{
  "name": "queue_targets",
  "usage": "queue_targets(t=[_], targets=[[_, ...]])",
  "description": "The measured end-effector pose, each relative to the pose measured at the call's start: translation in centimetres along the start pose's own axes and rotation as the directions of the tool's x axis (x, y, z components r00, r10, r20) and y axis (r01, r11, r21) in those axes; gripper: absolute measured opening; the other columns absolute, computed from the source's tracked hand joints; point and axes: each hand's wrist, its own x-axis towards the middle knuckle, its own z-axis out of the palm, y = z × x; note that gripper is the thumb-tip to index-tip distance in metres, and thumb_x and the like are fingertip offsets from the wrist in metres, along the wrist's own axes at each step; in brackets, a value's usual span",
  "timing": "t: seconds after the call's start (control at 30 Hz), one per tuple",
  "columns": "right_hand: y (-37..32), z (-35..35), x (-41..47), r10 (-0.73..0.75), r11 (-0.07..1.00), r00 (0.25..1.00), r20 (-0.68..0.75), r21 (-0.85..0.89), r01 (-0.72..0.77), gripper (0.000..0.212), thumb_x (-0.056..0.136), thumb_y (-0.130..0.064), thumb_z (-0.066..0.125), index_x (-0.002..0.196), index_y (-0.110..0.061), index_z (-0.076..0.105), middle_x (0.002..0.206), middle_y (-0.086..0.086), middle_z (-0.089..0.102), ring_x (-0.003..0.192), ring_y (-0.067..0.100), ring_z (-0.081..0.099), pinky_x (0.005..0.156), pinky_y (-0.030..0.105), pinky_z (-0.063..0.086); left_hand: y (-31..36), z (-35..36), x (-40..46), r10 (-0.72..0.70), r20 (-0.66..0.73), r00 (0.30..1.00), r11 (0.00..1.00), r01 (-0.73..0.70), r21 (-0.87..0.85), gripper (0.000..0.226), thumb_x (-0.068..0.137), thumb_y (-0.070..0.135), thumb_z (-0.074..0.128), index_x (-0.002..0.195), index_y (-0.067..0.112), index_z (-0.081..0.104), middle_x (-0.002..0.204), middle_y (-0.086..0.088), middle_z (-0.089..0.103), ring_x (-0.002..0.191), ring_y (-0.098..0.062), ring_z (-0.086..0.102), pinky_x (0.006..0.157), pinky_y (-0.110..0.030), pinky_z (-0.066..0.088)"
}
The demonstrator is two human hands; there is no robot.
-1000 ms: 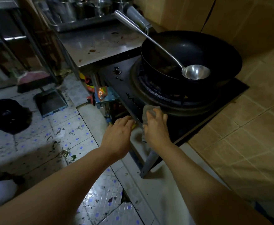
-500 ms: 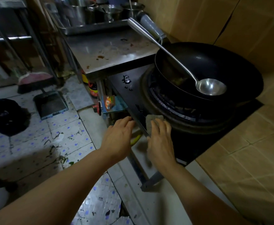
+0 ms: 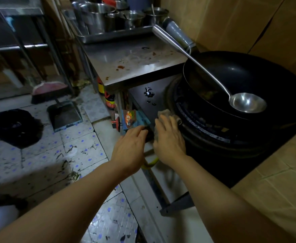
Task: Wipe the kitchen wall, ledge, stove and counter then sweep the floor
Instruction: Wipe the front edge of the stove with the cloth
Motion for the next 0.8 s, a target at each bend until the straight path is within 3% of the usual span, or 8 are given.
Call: queue_targets(t=[0.17, 0.23, 0.37, 0.53, 0.6, 0.7, 0.8], targets=[[1.2, 1.7, -2.8, -0.013, 1.000, 0.994, -0.109, -0.014, 0.011, 0.072, 0.074, -0.015, 0.076, 0.137, -0.004, 0.043, 0.143, 0.016, 0.040, 0.133, 0.036, 0.034, 0.099, 0.042, 0.045, 0.0, 0.7, 0.7, -0.003, 0.002, 1.000, 1.000, 0.003, -0.012, 0.070, 0.082, 0.014, 0.066, 0.143, 0.017, 0.031, 0.148, 0.000, 0.031, 0.132, -0.019, 0.034, 0.104, -0.032, 0.040], [1.0, 2.2, -2.2, 0.017, 1.000, 0.989, -0.147, -0.017, -0.020, 0.072, 0.069, -0.011, 0.080, 0.132, -0.001, 0.047, 0.137, 0.017, 0.046, 0.128, 0.037, 0.042, 0.097, 0.041, 0.047, -0.1, 0.9, 0.7, -0.004, 0.014, 1.000, 1.000, 0.004, -0.022, 0.070, 0.082, 0.014, 0.065, 0.144, 0.017, 0.031, 0.149, 0.000, 0.030, 0.134, -0.019, 0.033, 0.105, -0.032, 0.038], [-0.5, 1.8, 2.5, -0.049, 0.998, 0.993, -0.104, 0.021, 0.052, 0.072, 0.088, -0.014, 0.059, 0.147, -0.006, 0.019, 0.155, 0.012, 0.011, 0.143, 0.030, 0.011, 0.115, 0.035, 0.023, -1.0, 0.7, 0.4, 0.002, 0.013, 1.000, 1.000, -0.001, -0.008, 0.070, 0.082, 0.013, 0.065, 0.143, 0.018, 0.032, 0.149, 0.001, 0.029, 0.132, -0.019, 0.034, 0.104, -0.032, 0.038], [-1.0, 1.3, 3.3, 0.004, 1.000, 0.999, -0.049, 0.015, -0.003, 0.077, 0.087, -0.014, 0.060, 0.149, -0.010, 0.014, 0.156, 0.009, 0.002, 0.143, 0.028, 0.004, 0.114, 0.036, 0.024, -1.5, 0.5, 0.1, -0.022, 0.035, 0.999, 1.000, 0.022, 0.002, 0.064, 0.085, 0.009, 0.058, 0.143, 0.015, 0.032, 0.149, -0.001, 0.029, 0.134, -0.021, 0.032, 0.105, -0.034, 0.037], [-0.4, 1.5, 0.6, 0.004, 1.000, 0.996, -0.087, 0.001, -0.004, 0.077, 0.084, -0.009, 0.062, 0.148, -0.005, 0.020, 0.154, 0.013, 0.014, 0.141, 0.030, 0.013, 0.111, 0.038, 0.032, -1.1, 0.6, 0.1, -0.022, 0.031, 0.999, 1.000, 0.022, -0.002, 0.065, 0.085, 0.010, 0.059, 0.143, 0.016, 0.032, 0.148, -0.001, 0.030, 0.133, -0.021, 0.032, 0.104, -0.033, 0.037], [1.2, 2.1, -5.0, 0.043, 0.999, 0.977, -0.210, -0.012, -0.047, 0.074, 0.067, -0.002, 0.077, 0.134, 0.001, 0.045, 0.136, 0.019, 0.045, 0.125, 0.037, 0.044, 0.093, 0.038, 0.051, -0.2, 0.9, 0.1, 0.001, 0.045, 0.999, 1.000, -0.001, 0.001, 0.068, 0.084, 0.010, 0.060, 0.145, 0.015, 0.029, 0.148, -0.002, 0.030, 0.133, -0.021, 0.032, 0.103, -0.033, 0.036], [2.1, 2.4, -8.4, 0.114, 0.993, 0.972, -0.204, -0.002, -0.117, 0.071, 0.062, -0.006, 0.083, 0.126, -0.001, 0.053, 0.128, 0.016, 0.052, 0.117, 0.035, 0.051, 0.087, 0.033, 0.052, 0.3, 1.1, 0.1, 0.009, 0.064, 0.998, 1.000, -0.009, 0.000, 0.069, 0.084, 0.008, 0.057, 0.146, 0.015, 0.028, 0.150, -0.002, 0.029, 0.135, -0.022, 0.030, 0.105, -0.035, 0.037]])
